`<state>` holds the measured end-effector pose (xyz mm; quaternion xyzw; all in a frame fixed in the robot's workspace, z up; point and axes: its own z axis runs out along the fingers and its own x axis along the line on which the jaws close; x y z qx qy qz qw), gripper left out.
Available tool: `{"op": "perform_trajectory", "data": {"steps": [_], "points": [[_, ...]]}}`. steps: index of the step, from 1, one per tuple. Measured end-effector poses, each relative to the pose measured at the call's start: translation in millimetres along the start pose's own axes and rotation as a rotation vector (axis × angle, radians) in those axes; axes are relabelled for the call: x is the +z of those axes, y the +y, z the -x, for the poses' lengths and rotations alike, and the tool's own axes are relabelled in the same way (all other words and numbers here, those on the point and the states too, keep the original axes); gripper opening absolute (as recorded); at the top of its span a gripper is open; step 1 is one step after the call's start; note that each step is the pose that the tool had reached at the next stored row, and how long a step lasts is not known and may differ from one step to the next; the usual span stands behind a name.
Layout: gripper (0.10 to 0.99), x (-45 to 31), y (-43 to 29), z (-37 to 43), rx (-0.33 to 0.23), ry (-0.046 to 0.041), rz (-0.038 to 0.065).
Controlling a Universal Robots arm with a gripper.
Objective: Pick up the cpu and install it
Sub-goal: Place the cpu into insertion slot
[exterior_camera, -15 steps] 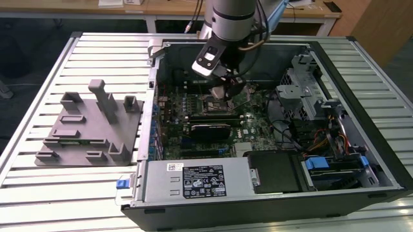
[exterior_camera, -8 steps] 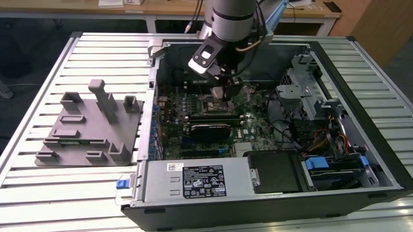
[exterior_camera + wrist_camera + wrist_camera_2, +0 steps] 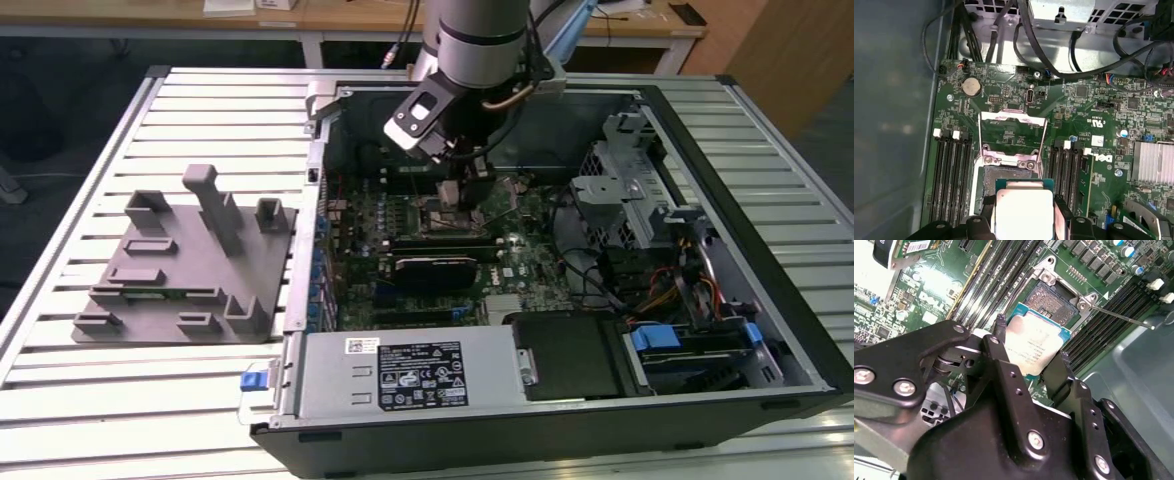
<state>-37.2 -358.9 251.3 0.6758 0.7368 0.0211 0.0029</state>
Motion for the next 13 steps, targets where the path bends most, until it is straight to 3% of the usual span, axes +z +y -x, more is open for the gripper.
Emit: {"op": "perform_trajectory", "data": {"steps": [13], "points": [[0.541,3.4,0.2,-4.2,0.001,-0.0001,0.000]]}}
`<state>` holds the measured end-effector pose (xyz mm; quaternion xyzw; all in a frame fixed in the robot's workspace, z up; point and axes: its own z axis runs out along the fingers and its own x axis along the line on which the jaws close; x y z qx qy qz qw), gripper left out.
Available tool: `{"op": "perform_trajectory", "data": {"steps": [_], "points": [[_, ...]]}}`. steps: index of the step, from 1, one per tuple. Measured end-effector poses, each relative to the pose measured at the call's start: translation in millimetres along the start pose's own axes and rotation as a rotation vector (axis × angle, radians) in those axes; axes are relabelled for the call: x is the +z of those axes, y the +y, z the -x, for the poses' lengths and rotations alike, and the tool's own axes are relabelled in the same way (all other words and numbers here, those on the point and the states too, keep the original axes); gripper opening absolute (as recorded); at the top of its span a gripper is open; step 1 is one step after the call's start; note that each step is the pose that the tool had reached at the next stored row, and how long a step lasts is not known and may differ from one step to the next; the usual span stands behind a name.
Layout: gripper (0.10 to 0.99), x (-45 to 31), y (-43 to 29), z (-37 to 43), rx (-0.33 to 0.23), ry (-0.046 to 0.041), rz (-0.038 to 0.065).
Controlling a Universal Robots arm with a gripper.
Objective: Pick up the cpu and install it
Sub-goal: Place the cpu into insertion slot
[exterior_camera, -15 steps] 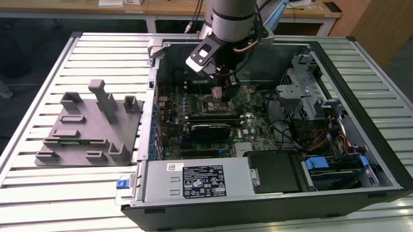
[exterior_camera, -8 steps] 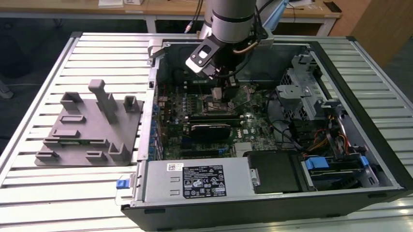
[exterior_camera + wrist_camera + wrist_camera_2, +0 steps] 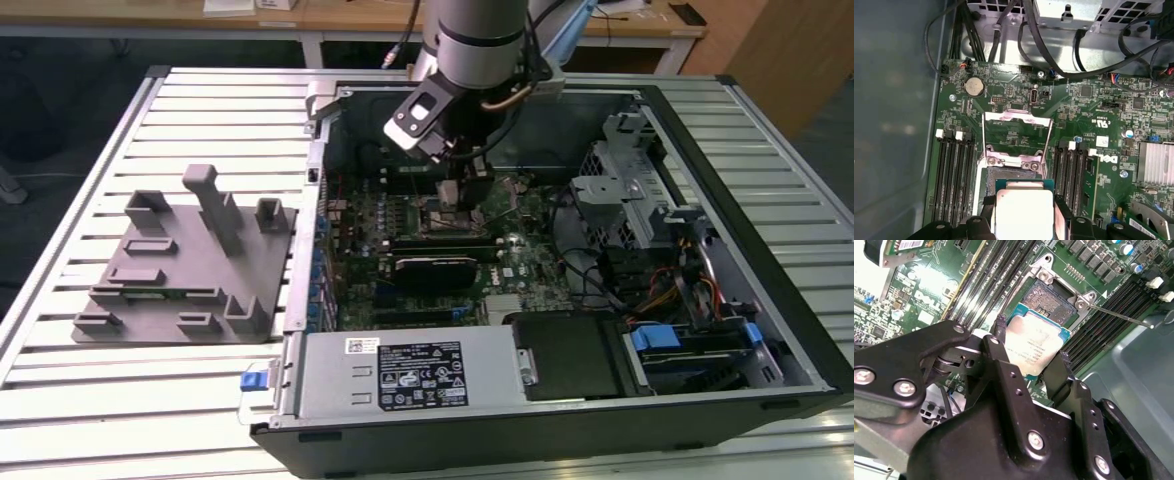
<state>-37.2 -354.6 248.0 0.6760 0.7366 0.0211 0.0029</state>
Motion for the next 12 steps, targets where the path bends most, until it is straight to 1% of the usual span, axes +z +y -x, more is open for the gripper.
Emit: {"op": "perform_trajectory", "data": {"steps": [12], "points": [[0.541,9.5,0.0,-4.1,0.000,0.0000,0.000]]}}
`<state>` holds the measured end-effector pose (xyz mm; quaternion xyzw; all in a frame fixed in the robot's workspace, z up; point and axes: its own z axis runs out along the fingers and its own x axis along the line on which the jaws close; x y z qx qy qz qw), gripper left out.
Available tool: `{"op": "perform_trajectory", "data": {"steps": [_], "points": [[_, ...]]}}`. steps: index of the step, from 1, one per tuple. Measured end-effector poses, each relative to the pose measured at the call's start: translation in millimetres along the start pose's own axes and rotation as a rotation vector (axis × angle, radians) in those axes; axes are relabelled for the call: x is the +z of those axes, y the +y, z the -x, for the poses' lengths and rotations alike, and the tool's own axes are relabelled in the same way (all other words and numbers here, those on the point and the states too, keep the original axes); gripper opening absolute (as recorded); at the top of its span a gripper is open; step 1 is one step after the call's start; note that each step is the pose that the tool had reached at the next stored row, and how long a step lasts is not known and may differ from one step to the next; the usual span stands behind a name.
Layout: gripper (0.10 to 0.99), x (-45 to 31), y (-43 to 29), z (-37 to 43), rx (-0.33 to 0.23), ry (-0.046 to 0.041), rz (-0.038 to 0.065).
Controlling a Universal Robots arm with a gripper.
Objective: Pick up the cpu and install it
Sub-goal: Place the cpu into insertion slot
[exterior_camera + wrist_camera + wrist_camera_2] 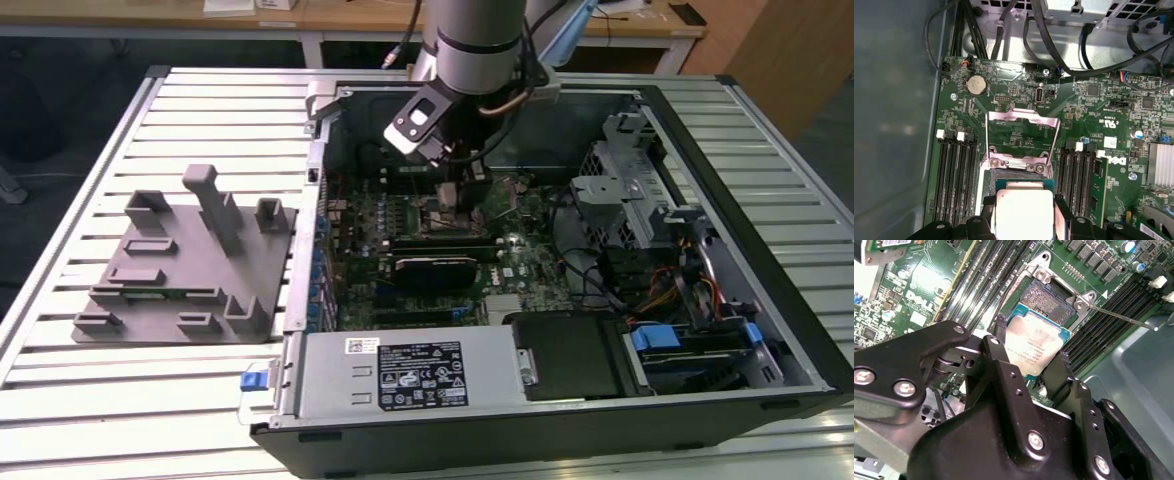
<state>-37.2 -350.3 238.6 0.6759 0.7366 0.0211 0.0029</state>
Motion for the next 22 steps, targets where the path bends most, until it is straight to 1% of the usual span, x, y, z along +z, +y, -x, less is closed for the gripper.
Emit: {"op": "perform_trajectory", "data": {"steps": [4,9,17,22], "points": [[0.541,4.5,-0.9,-0.2,0.000,-0.0001,0.000],[0.541,9.0,-5.9,-0.7,0.002,-0.0003,0.000],[0.541,18.5,-9.7,-1.2,0.025,-0.0010,0.001],[0.541,23.2,-10.6,-1.3,0.053,-0.0020,0.001]]}}
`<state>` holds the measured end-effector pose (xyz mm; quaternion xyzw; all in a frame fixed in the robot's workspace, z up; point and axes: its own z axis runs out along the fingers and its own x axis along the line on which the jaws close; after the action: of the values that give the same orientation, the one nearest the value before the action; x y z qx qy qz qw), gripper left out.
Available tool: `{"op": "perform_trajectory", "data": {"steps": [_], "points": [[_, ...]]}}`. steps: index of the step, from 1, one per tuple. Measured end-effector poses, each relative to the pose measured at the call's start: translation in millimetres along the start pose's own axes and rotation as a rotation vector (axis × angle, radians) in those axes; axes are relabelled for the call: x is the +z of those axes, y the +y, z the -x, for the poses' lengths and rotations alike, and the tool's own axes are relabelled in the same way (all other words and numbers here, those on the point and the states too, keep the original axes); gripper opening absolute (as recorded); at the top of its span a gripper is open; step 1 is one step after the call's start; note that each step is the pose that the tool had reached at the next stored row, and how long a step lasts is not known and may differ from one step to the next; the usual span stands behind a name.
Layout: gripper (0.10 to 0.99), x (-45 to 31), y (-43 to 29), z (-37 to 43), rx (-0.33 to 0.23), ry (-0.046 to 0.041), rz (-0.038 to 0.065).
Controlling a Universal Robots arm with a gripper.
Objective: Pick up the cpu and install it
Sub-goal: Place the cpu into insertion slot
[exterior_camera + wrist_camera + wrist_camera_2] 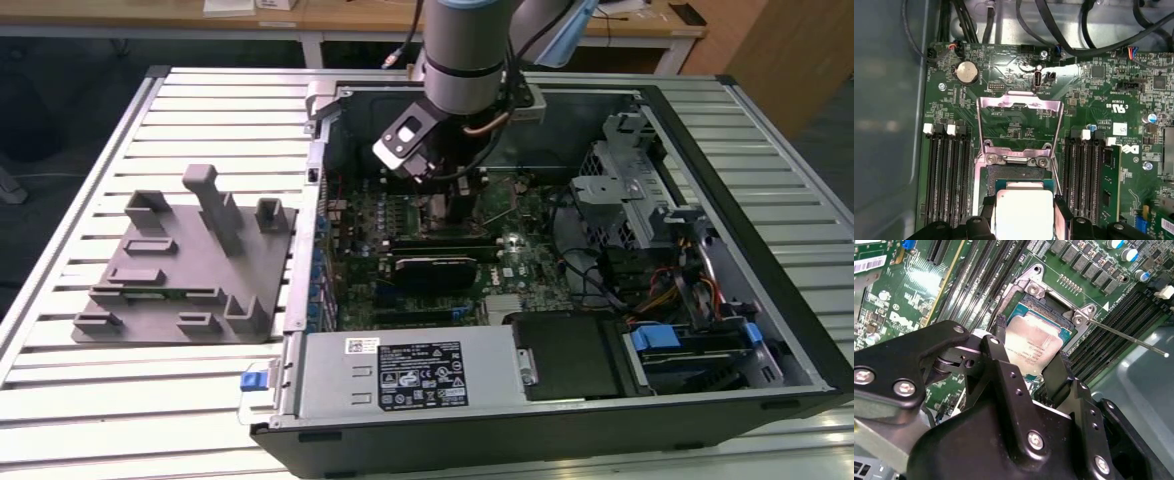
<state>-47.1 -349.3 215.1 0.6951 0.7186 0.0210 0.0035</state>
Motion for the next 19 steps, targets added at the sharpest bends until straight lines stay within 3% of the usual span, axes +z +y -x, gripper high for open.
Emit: {"op": "perform_trajectory", "data": {"steps": [19], "points": [[0.541,18.5,-1.0,-4.5,0.018,-0.0007,0.000]]}}
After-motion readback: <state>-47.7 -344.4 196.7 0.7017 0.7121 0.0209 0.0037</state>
